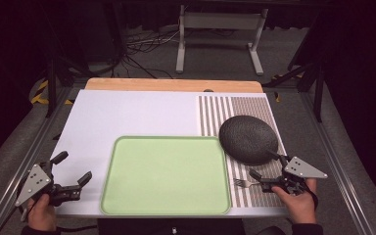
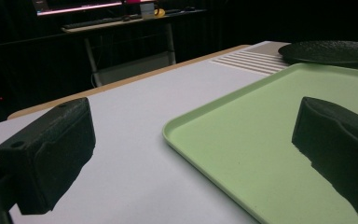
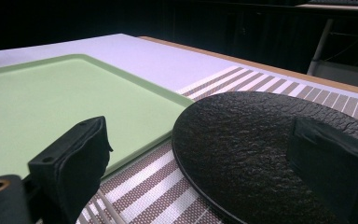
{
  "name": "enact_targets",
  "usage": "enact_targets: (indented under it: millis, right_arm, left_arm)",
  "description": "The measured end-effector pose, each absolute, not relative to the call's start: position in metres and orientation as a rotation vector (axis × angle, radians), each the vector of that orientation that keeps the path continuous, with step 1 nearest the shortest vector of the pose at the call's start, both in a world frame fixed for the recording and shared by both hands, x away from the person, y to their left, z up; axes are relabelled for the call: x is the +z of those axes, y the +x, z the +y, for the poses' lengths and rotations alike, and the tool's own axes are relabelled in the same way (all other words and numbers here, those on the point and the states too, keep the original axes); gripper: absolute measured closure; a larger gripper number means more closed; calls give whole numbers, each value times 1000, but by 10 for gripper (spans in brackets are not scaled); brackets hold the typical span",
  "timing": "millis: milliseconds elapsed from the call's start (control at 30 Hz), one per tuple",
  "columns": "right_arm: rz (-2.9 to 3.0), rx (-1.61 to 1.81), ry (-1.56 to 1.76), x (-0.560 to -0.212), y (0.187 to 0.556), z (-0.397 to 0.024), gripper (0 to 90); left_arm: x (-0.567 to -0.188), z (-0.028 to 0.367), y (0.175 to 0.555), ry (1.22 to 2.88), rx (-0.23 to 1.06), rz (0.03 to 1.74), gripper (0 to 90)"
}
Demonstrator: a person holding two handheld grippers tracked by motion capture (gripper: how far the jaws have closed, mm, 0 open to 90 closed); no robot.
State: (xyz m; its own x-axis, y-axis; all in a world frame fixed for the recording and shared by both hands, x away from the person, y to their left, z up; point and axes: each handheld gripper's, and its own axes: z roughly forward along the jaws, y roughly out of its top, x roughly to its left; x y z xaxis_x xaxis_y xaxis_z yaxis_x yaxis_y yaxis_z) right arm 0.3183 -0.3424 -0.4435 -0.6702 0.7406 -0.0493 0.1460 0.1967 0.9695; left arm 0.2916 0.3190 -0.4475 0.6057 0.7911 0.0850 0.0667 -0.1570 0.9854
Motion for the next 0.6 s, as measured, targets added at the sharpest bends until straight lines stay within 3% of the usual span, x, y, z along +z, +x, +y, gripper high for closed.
enact_targets:
  millis: [600]
  right_arm:
    - [1951,1506,833,-442,317,-344,64]
  left_arm:
    - [-447,319,290,1615,727,717,0]
